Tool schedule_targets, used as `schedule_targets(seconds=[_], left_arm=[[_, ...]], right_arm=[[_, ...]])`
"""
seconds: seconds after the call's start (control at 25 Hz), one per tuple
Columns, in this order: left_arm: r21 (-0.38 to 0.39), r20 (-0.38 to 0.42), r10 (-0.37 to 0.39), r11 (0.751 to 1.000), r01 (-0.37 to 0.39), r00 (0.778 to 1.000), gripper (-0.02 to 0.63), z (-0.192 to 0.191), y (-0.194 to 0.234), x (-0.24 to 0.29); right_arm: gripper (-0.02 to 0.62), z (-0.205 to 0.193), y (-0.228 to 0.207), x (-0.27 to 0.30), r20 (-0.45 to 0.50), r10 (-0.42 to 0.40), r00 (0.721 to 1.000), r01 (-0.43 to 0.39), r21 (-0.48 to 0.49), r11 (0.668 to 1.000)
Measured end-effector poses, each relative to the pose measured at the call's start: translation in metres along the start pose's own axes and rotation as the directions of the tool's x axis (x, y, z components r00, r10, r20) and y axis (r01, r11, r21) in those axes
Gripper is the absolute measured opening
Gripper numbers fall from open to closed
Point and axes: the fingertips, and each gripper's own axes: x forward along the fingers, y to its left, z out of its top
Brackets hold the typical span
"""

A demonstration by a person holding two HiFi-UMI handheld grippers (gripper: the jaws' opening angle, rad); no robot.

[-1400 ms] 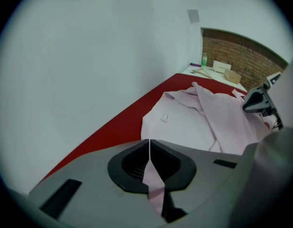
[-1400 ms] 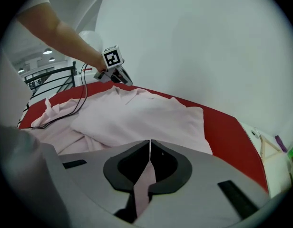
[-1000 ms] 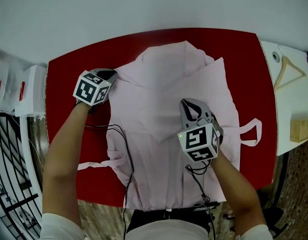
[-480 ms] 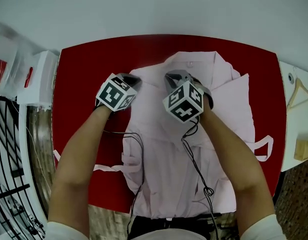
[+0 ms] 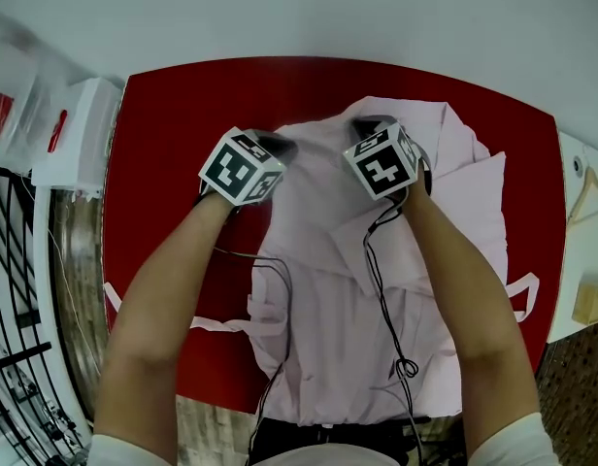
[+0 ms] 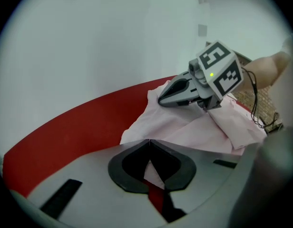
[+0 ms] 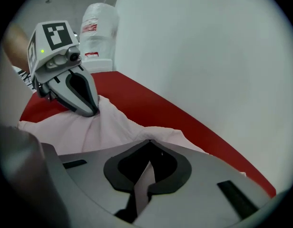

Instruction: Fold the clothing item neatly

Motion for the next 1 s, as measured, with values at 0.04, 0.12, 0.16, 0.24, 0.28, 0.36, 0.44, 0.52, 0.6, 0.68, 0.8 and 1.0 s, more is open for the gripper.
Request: schedule_targets(seconds=[0.04, 0.12, 0.16, 0.24, 0.28, 0.36, 0.44, 0.52, 0.6, 0.68, 0.8, 1.0], left_arm=[[-0.002, 0.002, 0.006, 1.0, -0.006, 1.0, 0.011, 0.001, 0.001, 0.0], [-0.006, 0.007, 0.023, 1.0, -0.023, 1.0, 0.011, 0.004, 0.003, 0.001], [-0.007, 0.011, 0.034, 0.999, -0.034, 0.999, 0.011, 0.005, 0.005, 0.001], [-0.007, 0.024, 0.056, 0.998, -0.056, 0.998, 0.011, 0.009, 0.008, 0.0], [-0.009, 0.034, 0.063, 0.998, -0.063, 0.997, 0.011, 0.01, 0.008, 0.0], [-0.02, 0.059, 0.07, 0.997, -0.069, 0.996, 0.011, 0.014, 0.008, -0.003], [-0.033, 0.086, 0.073, 0.997, -0.07, 0.994, 0.012, 0.019, 0.007, -0.009], [-0.048, 0.112, 0.071, 0.997, -0.066, 0.991, 0.012, 0.024, 0.005, -0.016], [-0.069, 0.145, 0.067, 0.996, -0.058, 0.987, 0.011, 0.031, 0.001, -0.026], [-0.097, 0.182, 0.062, 0.994, -0.044, 0.981, 0.011, 0.037, -0.004, -0.037], [-0.135, 0.229, 0.055, 0.991, -0.024, 0.972, 0.011, 0.042, -0.013, -0.056], [-0.191, 0.268, 0.062, 0.982, -0.01, 0.961, 0.011, 0.036, -0.029, -0.088]], right_arm=[[0.017, 0.0, -0.003, 0.001, -0.001, -0.016, 1.0, 0.016, -0.008, 1.0], [0.017, 0.001, -0.009, 0.001, 0.0, -0.052, 0.999, 0.052, -0.028, 0.998], [0.017, 0.001, -0.012, 0.002, 0.001, -0.071, 0.997, 0.071, -0.038, 0.997], [0.017, 0.0, -0.018, 0.002, -0.004, -0.11, 0.994, 0.11, -0.054, 0.993], [0.017, -0.001, -0.02, 0.002, -0.006, -0.125, 0.992, 0.125, -0.056, 0.991], [0.017, 0.001, -0.025, -0.002, 0.006, -0.147, 0.989, 0.147, -0.051, 0.988], [0.017, 0.005, -0.027, -0.012, 0.041, -0.166, 0.985, 0.168, -0.046, 0.985], [0.017, 0.009, -0.026, -0.024, 0.072, -0.167, 0.983, 0.171, -0.044, 0.984], [0.017, 0.01, -0.021, -0.036, 0.097, -0.159, 0.983, 0.164, -0.041, 0.986], [0.017, 0.009, -0.016, -0.05, 0.118, -0.152, 0.981, 0.157, -0.029, 0.987], [0.018, 0.005, -0.005, -0.069, 0.129, -0.14, 0.982, 0.143, -0.02, 0.989], [0.018, -0.004, 0.021, -0.103, 0.142, -0.119, 0.983, 0.122, -0.014, 0.992]])
